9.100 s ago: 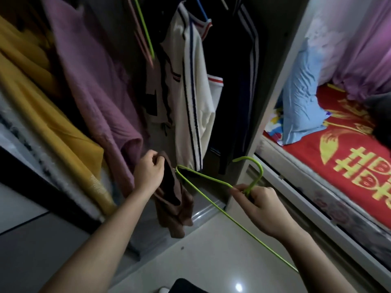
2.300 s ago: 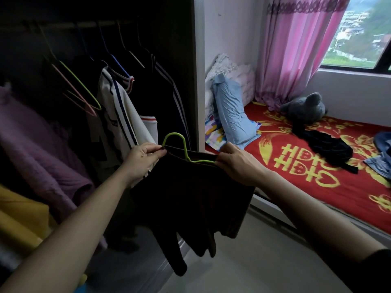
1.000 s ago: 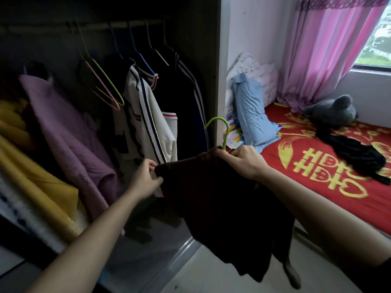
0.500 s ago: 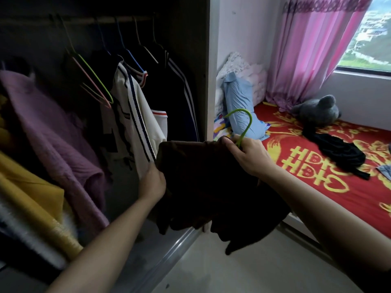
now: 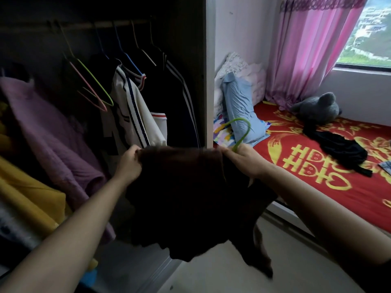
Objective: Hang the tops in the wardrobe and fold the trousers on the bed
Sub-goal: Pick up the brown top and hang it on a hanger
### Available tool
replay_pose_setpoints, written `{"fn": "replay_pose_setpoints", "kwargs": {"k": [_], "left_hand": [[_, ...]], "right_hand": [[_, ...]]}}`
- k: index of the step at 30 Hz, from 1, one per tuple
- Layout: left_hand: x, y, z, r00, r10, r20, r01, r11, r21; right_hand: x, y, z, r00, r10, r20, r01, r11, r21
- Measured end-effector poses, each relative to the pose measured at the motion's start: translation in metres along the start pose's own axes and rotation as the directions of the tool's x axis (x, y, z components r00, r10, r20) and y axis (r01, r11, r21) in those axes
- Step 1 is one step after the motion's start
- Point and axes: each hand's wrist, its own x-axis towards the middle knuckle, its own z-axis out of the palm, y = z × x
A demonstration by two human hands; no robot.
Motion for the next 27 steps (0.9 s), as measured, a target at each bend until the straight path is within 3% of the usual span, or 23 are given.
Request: {"fn": "replay_pose_setpoints", "kwargs": {"k": [2,8,13,15,17,19,20,22,24,27], "left_hand": [[0.007,-0.002,-0.003,0.998,-0.046,-0.041,0.047,0.999,0.015],[0.010,-0.022,-0.006,0.997,-0.083,-0.007,0.083,0.995,0.046],[0.015,-0.031,-0.012,0.975,-0.216,-0.044,0.196,0.942,-0.272],[0.012,-0.029,-0.011,0.973,-0.230,-0.001,0.220,0.931,-0.292],[0.010,-0.027,-0.012,0.979,-0.191,0.064,0.201,0.950,-0.239],[0.010,-0.028,-0.013,0.982,-0.144,0.123,0.165,0.969,-0.184],[0.011,-0.029,-0.013,0.983,-0.131,0.125,0.152,0.973,-0.176],[0.013,-0.031,-0.014,0.988,-0.141,0.058,0.149,0.973,-0.177],[0.014,-0.033,-0.014,0.984,-0.179,-0.010,0.175,0.973,-0.153],[0.014,-0.039,-0.012,0.980,-0.197,-0.012,0.195,0.977,-0.087]], "right_hand": [[0.002,-0.001,0.007,0.985,0.037,0.169,-0.003,0.981,-0.194],[0.029,-0.017,0.003,0.990,0.014,0.141,0.020,0.972,-0.233],[0.041,-0.013,-0.001,0.961,0.179,0.211,-0.118,0.955,-0.273],[0.042,-0.015,-0.004,0.949,0.226,0.219,-0.166,0.950,-0.264],[0.045,-0.017,-0.005,0.956,0.209,0.205,-0.197,0.977,-0.077],[0.046,-0.019,-0.007,0.958,0.183,0.221,-0.238,0.936,0.258],[0.047,-0.021,-0.006,0.956,0.177,0.232,-0.245,0.919,0.308],[0.050,-0.020,0.000,0.947,0.196,0.255,-0.214,0.976,0.045],[0.051,-0.020,0.010,0.935,0.224,0.276,-0.173,0.965,-0.199],[0.057,-0.019,0.015,0.934,0.221,0.282,-0.162,0.962,-0.218]]}}
